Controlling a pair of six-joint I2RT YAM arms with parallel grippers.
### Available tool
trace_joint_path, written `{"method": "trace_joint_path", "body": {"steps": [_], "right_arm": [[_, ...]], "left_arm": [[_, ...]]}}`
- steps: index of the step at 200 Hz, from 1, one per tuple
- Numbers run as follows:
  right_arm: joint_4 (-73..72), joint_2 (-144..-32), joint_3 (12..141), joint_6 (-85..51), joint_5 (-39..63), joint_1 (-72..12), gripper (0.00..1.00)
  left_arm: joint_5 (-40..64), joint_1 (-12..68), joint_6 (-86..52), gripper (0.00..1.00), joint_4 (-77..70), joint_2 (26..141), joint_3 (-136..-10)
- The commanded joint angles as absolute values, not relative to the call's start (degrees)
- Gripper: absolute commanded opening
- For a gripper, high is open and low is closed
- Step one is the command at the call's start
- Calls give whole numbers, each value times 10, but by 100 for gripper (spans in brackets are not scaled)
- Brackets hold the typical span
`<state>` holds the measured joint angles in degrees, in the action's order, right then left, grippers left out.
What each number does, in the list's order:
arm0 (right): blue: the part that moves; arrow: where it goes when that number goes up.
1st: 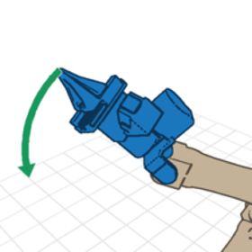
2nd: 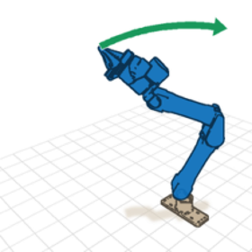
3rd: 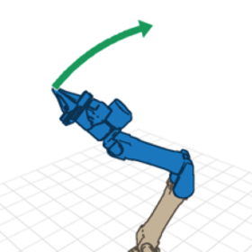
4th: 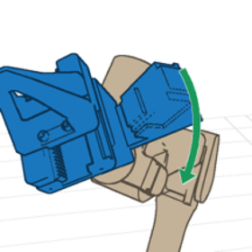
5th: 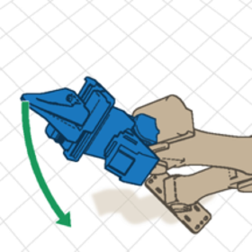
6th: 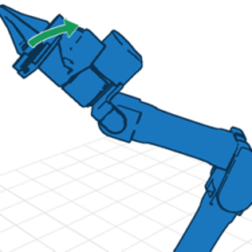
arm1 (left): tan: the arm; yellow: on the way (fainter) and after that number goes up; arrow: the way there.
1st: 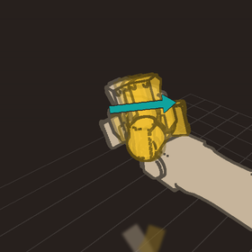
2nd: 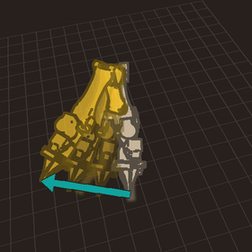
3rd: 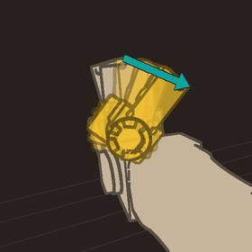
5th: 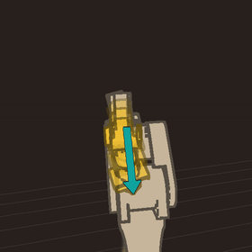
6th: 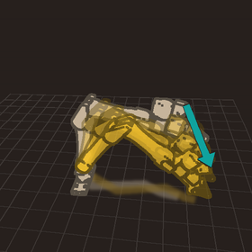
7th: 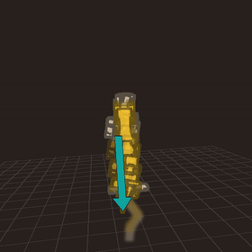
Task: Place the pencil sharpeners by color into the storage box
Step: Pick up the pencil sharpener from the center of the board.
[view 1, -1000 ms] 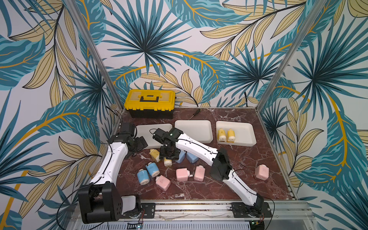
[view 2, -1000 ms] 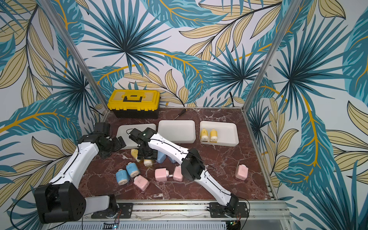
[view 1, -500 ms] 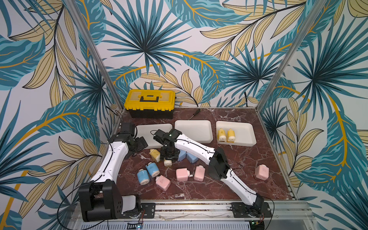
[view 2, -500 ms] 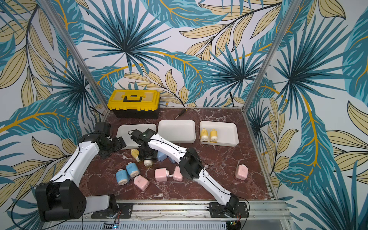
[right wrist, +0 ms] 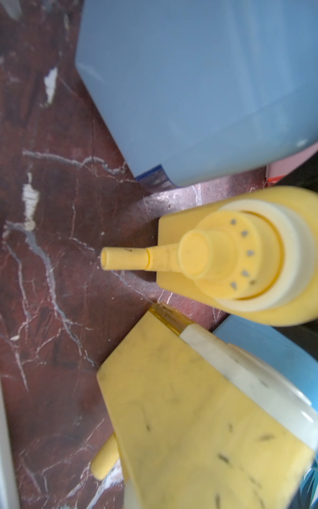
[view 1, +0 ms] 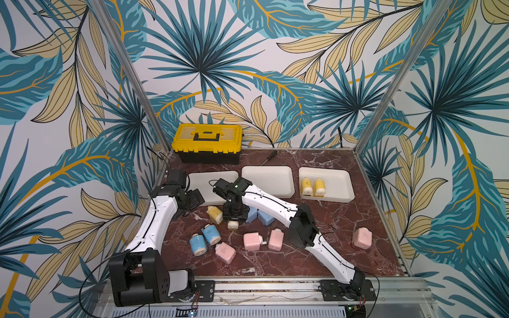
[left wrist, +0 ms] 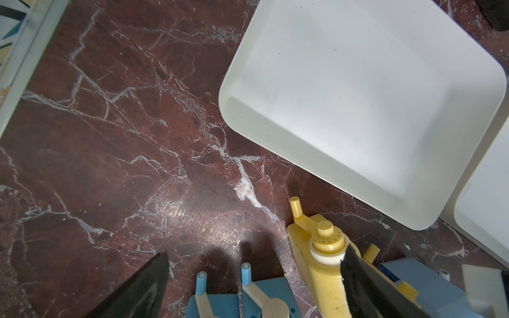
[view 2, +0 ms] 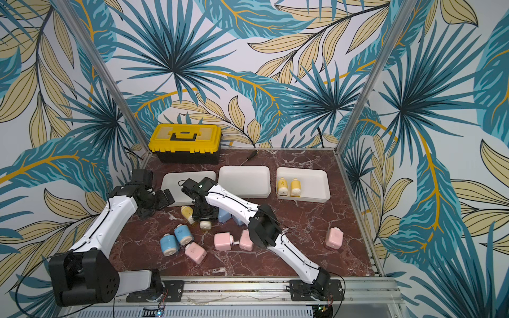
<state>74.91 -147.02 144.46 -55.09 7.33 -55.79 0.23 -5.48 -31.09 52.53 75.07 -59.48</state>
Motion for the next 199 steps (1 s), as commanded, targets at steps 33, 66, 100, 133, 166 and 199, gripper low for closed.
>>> {"method": "trace_joint_path", "body": {"steps": [33,66,100,133,166,199], "right_arm": [[756,-1452,1418,-545,66,-566,43],[771,-1440,1409,-540,57,-569,43],[775,-1421,1382,-537,52,-577,43],[783,-1421,1382,-530,46,-581,43],[780,-1436,1383,-529,63,-580,45],[776,-1444,1387,-527,71,-580,49]], "left_arm": [[5,-64,-306,99,527,745,-590],[4,-64,-307,99,527,735,-588],[5,-64,-311,99,527,733,-583],[5,-64,-312,100,527,733,-583],[2,-64,-311,99,527,736,-584],[1,-64,-310,99,526,742,-584]]}}
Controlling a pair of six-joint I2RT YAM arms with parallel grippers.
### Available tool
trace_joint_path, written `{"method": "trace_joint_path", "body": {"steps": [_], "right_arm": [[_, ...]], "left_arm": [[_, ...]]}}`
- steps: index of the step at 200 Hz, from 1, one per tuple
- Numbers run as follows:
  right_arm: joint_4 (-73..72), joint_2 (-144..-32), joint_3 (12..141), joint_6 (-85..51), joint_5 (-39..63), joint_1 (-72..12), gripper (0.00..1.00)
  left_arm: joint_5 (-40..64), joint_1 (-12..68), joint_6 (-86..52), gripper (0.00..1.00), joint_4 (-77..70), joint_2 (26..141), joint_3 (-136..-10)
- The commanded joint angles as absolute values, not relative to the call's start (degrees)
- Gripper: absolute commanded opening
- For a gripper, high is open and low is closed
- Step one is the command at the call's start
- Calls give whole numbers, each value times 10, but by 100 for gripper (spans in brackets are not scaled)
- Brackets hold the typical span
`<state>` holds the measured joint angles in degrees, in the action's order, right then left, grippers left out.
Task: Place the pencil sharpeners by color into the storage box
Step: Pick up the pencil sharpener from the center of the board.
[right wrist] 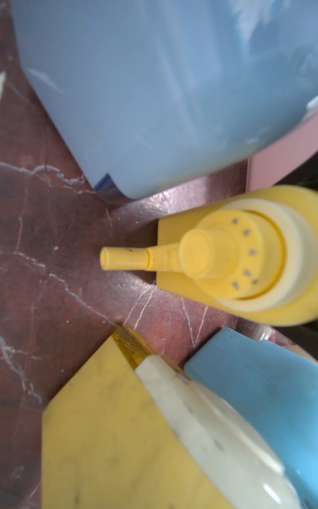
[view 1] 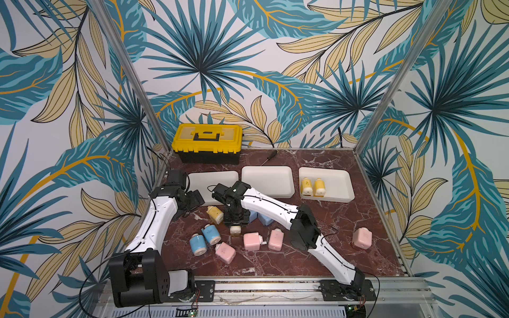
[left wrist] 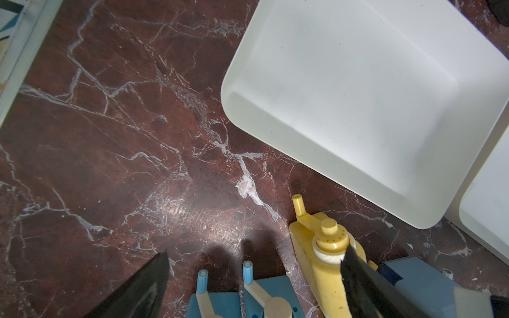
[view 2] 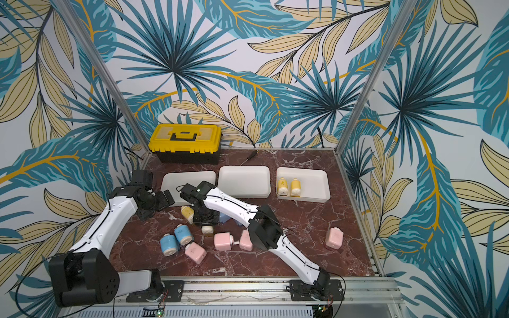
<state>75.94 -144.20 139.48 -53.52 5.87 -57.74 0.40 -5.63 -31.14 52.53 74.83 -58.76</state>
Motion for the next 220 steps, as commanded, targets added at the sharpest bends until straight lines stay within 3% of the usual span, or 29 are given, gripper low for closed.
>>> {"method": "trace_joint_path", "body": {"steps": [1,52,220], "right_arm": [[776,-1445,1387,-527,71,-580,49],[774,-1431,1403,-520,58,-579,44],[806,-1368,1446,-477,39,-578,43]], "left_arm": [[1,-64,-310,99,526,742,-584],[1,-64,-310,100,526,744,-585],[12,-64,-314,99,527,742,-599]]}}
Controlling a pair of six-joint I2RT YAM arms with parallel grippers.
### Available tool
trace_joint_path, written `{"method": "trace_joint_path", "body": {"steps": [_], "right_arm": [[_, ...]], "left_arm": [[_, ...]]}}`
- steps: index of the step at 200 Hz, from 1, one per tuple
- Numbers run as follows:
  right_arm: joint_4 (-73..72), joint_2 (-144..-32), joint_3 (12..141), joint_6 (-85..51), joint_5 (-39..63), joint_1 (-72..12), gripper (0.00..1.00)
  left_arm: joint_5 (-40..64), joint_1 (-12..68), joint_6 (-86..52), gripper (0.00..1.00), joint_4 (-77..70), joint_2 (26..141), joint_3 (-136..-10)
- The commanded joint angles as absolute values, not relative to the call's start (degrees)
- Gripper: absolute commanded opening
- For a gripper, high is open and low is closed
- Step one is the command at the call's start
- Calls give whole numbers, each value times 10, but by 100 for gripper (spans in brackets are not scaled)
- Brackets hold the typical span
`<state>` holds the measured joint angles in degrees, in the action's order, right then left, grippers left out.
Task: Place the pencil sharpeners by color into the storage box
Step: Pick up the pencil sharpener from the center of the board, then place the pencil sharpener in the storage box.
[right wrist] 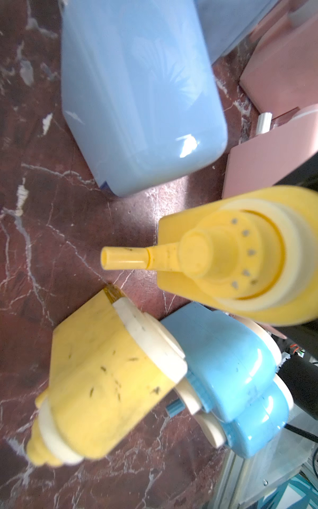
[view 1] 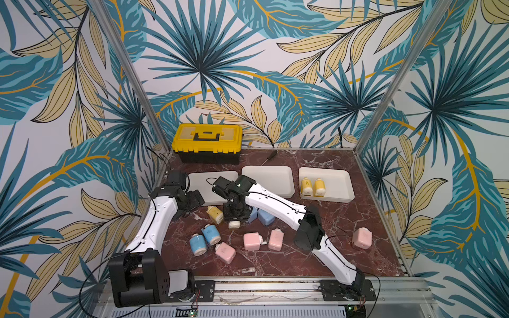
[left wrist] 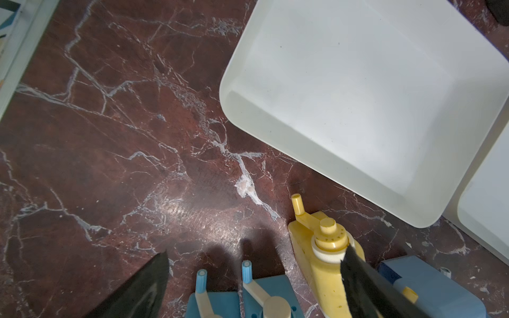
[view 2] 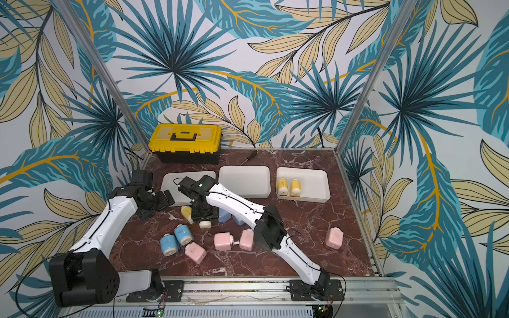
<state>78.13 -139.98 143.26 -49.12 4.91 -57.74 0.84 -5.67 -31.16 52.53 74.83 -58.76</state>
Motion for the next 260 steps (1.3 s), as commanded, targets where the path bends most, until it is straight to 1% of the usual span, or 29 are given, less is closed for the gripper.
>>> {"method": "trace_joint_path", "body": {"steps": [1,100,136,167,172,199,225,260], "right_arm": [[807,-1367,1446,-477,39,-577,43],[862,-1271,1449,-434,-2,-554,42],[917,-1218,1445,-401,-56,-517,42],[951,-1162,1401,-363,-96,-464,42],[949,-1151,1389,-359,-95,-436,42],[933,-1095,1329,-317,-101,-359,41],[930,-1082,1309,-276,-101,-285,41],[919,-1094,1307,-225,-78,-191,41]], "left_arm": [[12,-64,-314,100,527,742,-599],[34,-64,-326,99,527,744,-622],[43,-64,-325,99,527,747,-633],[50,-64,-330,99,527,752,-642],[50,-64,-331,99,527,754,-643],[48,-64,-333,99,527,760,-649],[52,-63,-336,99,527,770,-660],[53,-62,-341,100,527,779,-677]]}}
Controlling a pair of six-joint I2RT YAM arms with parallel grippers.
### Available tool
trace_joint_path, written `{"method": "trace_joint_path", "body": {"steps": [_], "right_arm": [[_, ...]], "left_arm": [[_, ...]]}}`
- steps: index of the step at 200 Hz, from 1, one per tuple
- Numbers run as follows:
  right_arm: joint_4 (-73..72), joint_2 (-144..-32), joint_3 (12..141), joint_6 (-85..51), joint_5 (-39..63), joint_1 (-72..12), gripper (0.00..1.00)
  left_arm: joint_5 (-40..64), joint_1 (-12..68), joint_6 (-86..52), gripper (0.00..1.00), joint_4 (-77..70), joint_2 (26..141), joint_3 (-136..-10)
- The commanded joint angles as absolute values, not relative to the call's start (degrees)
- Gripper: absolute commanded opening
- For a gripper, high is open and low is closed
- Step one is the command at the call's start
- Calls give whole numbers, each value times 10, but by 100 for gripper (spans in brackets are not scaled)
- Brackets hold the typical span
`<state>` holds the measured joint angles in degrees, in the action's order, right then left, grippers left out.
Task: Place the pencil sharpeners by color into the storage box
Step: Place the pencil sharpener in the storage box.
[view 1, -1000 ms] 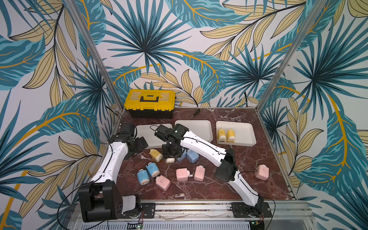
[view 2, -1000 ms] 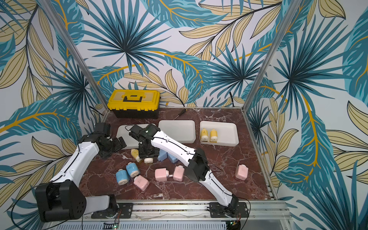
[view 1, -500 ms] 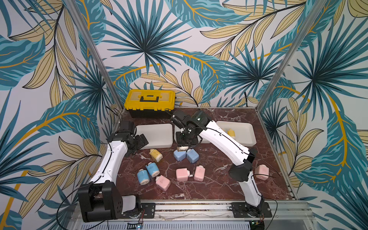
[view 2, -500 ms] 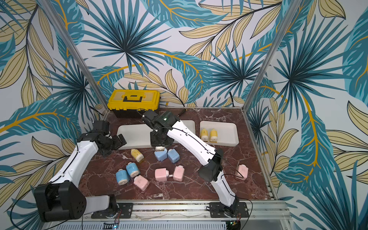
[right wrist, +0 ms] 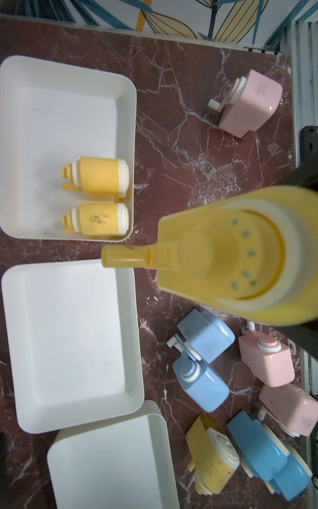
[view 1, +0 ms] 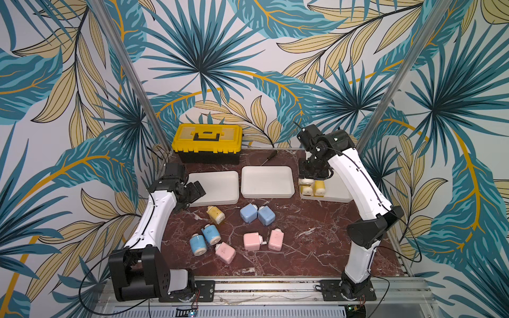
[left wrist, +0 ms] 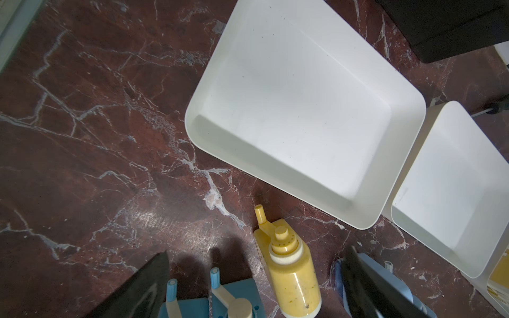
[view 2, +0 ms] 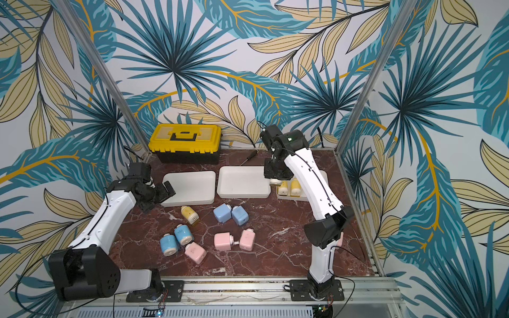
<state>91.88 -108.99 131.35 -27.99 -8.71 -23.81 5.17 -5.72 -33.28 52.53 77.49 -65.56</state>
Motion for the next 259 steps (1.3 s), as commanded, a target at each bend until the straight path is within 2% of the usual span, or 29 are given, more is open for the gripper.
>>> {"method": "trace_joint_path", "body": {"steps": [1,56,101,171,259], "right_arm": [[919,-1095,1307,-223,-77,-188,41],[896,-1129,1321,-156,-64,-61,41],[886,-1160,1327,-122,-69,-6,40],[880,-1219,1345,-88,-80,33,40],[871,-1292,1344,-83,-95,37,39]], "left_arm": [[52,-62,-341,100,526,779,-677],[37,-62,-343,99,526,796,-724],[28,-61,-347,100,526,818,-742],[22,-59,-337,99,526,839,-739],[17,-58,-333,99,525,852,-735]]}}
